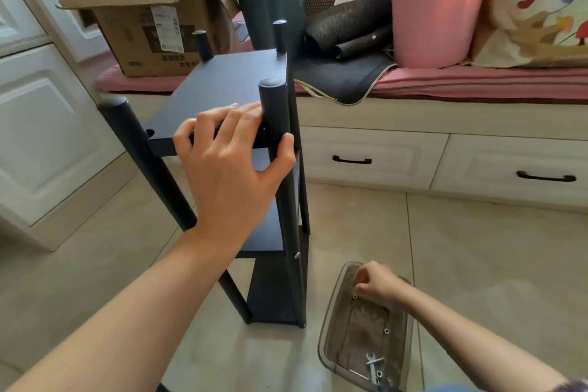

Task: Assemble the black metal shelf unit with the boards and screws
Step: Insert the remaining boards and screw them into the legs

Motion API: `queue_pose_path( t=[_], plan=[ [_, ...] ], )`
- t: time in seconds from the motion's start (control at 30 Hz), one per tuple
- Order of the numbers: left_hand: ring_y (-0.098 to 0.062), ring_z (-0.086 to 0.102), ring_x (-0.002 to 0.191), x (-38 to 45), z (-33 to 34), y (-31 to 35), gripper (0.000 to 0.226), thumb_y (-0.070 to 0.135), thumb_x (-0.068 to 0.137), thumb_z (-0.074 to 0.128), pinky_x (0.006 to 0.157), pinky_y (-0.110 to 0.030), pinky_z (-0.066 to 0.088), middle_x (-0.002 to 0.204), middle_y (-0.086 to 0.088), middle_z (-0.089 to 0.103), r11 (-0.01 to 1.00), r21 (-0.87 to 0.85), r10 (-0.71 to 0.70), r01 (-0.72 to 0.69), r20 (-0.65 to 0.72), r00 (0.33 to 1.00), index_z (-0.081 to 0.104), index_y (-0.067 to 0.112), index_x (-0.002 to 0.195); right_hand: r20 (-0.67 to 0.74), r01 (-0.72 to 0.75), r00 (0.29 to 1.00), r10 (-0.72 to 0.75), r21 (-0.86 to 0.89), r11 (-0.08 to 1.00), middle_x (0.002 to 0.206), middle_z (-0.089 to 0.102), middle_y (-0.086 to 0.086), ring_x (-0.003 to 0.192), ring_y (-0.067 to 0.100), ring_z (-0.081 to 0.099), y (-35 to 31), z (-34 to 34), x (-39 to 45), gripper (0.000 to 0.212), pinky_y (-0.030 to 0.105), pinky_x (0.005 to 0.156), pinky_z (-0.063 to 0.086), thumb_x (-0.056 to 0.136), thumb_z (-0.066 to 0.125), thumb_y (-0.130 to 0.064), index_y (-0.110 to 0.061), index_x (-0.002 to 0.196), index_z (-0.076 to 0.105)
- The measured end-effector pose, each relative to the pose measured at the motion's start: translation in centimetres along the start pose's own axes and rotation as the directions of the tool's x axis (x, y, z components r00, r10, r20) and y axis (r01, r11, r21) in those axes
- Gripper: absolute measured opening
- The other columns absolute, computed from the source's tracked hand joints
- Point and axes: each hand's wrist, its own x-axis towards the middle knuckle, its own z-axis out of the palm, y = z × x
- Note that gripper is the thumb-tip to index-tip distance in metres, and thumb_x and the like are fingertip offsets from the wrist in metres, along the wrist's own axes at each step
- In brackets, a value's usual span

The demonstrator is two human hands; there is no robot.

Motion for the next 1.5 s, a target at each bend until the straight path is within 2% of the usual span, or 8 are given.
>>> queue_pose_path(
  t=[0.2, 0.33, 0.47, 0.57, 0.7, 1.07, 1.3, 1.5],
  plan=[
    [-0.027, 0.057, 0.110, -0.4, 0.4, 0.2, 0.047, 0.048, 0.101, 0.043, 0.100, -0.039, 0.030, 0.110, -0.002, 0.071, 1.000, 0.026, -0.010, 0.010, -0.012, 1.000, 0.070, 0.010, 0.110, 0.011, -0.097, 0.995, 0.097, -0.015, 0.995, 0.112, 0.068, 0.007, 0.100, 0.019, 0.065, 3.2, 5.0, 3.9, 0.015, 0.018, 0.068, 0.043, 0.096, 0.059, -0.016, -0.010, 0.109, 0.064],
    [-0.028, 0.056, 0.109, -0.5, 0.6, 0.5, 0.047, 0.046, 0.103, 0.040, 0.101, -0.040, 0.030, 0.106, -0.003, 0.069, 0.999, 0.040, -0.014, 0.015, -0.019, 1.000, 0.069, 0.009, 0.108, 0.024, -0.111, 0.993, 0.113, -0.072, 0.991, 0.117, 0.064, 0.009, 0.106, 0.023, 0.062, 4.4, 7.3, 5.5, 0.013, 0.022, 0.074, 0.042, 0.099, 0.051, -0.012, -0.011, 0.110, 0.057],
    [-0.029, 0.057, 0.107, -0.5, 0.9, 0.9, 0.047, 0.045, 0.103, 0.039, 0.100, -0.042, 0.031, 0.105, -0.003, 0.068, 0.998, 0.057, -0.003, 0.005, -0.027, 1.000, 0.068, 0.008, 0.106, 0.020, -0.105, 0.994, 0.107, -0.094, 0.990, 0.122, 0.060, 0.012, 0.108, 0.027, 0.061, 5.4, 8.2, 6.4, 0.024, 0.033, 0.091, 0.050, 0.101, 0.040, -0.008, -0.009, 0.120, 0.054],
    [-0.028, 0.056, 0.106, -0.6, 1.0, 1.2, 0.044, 0.043, 0.103, 0.041, 0.100, -0.042, 0.031, 0.104, -0.002, 0.067, 0.998, 0.060, -0.003, 0.005, -0.037, 0.999, 0.068, 0.008, 0.103, 0.016, -0.083, 0.996, 0.086, -0.131, 0.988, 0.115, 0.061, 0.011, 0.097, 0.024, 0.060, 5.9, 8.5, 6.9, 0.020, 0.033, 0.084, 0.050, 0.100, 0.034, -0.009, -0.013, 0.106, 0.053],
    [-0.029, 0.056, 0.104, -0.6, 1.1, 1.4, 0.039, 0.039, 0.102, 0.045, 0.099, -0.041, 0.030, 0.103, -0.003, 0.067, 0.998, 0.068, -0.011, 0.014, -0.035, 0.999, 0.067, 0.007, 0.102, -0.011, -0.037, 0.999, 0.036, -0.151, 0.988, 0.115, 0.060, 0.009, 0.095, 0.021, 0.057, 6.4, 8.4, 7.8, 0.020, 0.030, 0.080, 0.043, 0.102, 0.033, -0.015, -0.016, 0.099, 0.053],
    [-0.030, 0.055, 0.103, -0.6, 1.1, 1.7, 0.045, 0.042, 0.102, 0.040, 0.098, -0.039, 0.028, 0.100, -0.004, 0.065, 0.996, 0.079, -0.037, 0.038, -0.013, 0.999, 0.067, 0.006, 0.099, -0.054, -0.039, 0.998, 0.026, -0.258, 0.965, 0.120, 0.056, 0.011, 0.107, 0.025, 0.058, 8.3, 7.2, 9.8, 0.019, 0.030, 0.087, 0.046, 0.099, 0.039, -0.009, -0.013, 0.111, 0.053],
    [-0.029, 0.054, 0.104, -0.6, 1.1, 1.8, 0.047, 0.045, 0.103, 0.038, 0.099, -0.033, 0.024, 0.101, -0.004, 0.065, 0.997, 0.070, -0.039, 0.040, -0.013, 0.999, 0.067, 0.007, 0.101, -0.107, -0.093, 0.992, 0.060, -0.335, 0.938, 0.133, 0.054, 0.014, 0.121, 0.028, 0.056, 8.7, 7.0, 10.0, 0.039, 0.033, 0.098, 0.047, 0.099, 0.036, -0.001, -0.005, 0.137, 0.045],
    [-0.027, 0.054, 0.101, -0.6, 1.2, 1.8, 0.046, 0.045, 0.103, 0.039, 0.095, -0.040, 0.028, 0.100, -0.002, 0.065, 0.998, 0.055, -0.032, 0.033, -0.009, 0.999, 0.066, 0.008, 0.100, -0.115, -0.033, 0.993, 0.000, -0.289, 0.957, 0.129, 0.055, 0.015, 0.114, 0.026, 0.058, 8.8, 6.1, 9.4, 0.035, 0.031, 0.092, 0.049, 0.100, 0.036, -0.004, -0.005, 0.135, 0.038]
  ],
)
